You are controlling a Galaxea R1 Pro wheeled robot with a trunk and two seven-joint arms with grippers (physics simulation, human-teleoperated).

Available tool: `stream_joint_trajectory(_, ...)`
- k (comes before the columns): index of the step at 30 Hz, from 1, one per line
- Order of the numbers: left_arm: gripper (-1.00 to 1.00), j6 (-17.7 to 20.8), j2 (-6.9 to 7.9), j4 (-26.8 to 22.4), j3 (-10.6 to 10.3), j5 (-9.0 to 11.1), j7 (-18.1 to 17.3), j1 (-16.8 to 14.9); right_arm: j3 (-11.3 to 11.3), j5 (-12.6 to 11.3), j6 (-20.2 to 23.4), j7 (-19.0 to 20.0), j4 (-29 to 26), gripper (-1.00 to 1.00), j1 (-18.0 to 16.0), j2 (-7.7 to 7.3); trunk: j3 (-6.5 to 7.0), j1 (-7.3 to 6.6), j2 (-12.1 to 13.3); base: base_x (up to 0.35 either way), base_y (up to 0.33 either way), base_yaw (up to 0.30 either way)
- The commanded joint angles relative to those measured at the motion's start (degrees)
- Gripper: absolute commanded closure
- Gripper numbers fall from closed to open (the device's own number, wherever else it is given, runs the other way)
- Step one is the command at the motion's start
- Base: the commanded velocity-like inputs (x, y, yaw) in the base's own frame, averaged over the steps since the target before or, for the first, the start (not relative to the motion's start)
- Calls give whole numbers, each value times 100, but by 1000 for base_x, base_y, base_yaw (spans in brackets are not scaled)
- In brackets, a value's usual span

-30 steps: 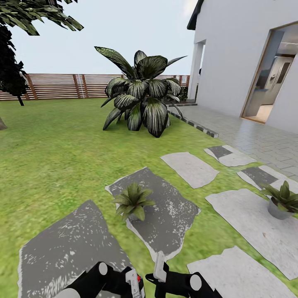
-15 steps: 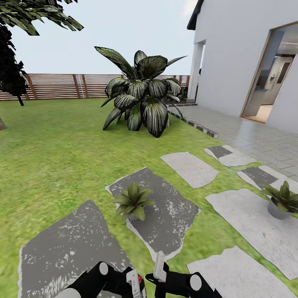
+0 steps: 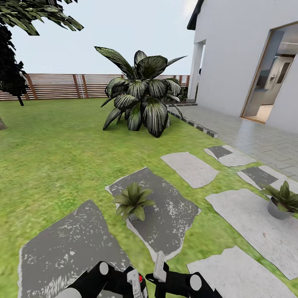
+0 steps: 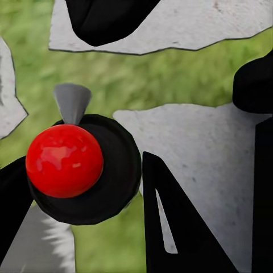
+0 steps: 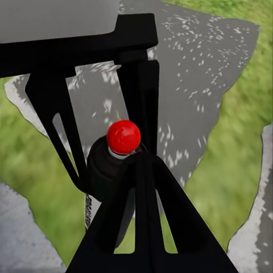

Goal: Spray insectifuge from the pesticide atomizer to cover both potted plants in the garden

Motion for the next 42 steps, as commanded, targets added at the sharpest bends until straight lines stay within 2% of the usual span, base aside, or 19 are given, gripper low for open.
stream_joint_trajectory(1,100,-36,-3,-8,9,-53,-6,-1,-8,51,-30,0,-5,100,-2,2,-5,-1,-2,0,0,0)
stream_joint_trajectory(11,100,-36,-88,-8,8,-48,-6,-1,-4,51,-30,0,-5,100,-2,2,-5,-1,-2,0,0,0)
stream_joint_trajectory(27,100,-40,-78,-5,13,-35,-6,-1,-4,51,-30,0,-5,100,-2,2,-5,-1,-2,0,0,0)
stream_joint_trajectory(31,100,-28,24,10,20,-51,2,-1,-4,51,-30,0,-5,100,-2,2,-5,-1,-2,0,0,0)
stream_joint_trajectory(36,100,21,326,18,24,-64,19,2,-4,51,-30,0,-5,100,-2,2,-5,-1,-2,0,0,0)
stream_joint_trajectory(42,100,26,517,18,25,-86,20,9,-4,51,-31,0,-5,100,-2,1,-5,-1,-2,0,0,0)
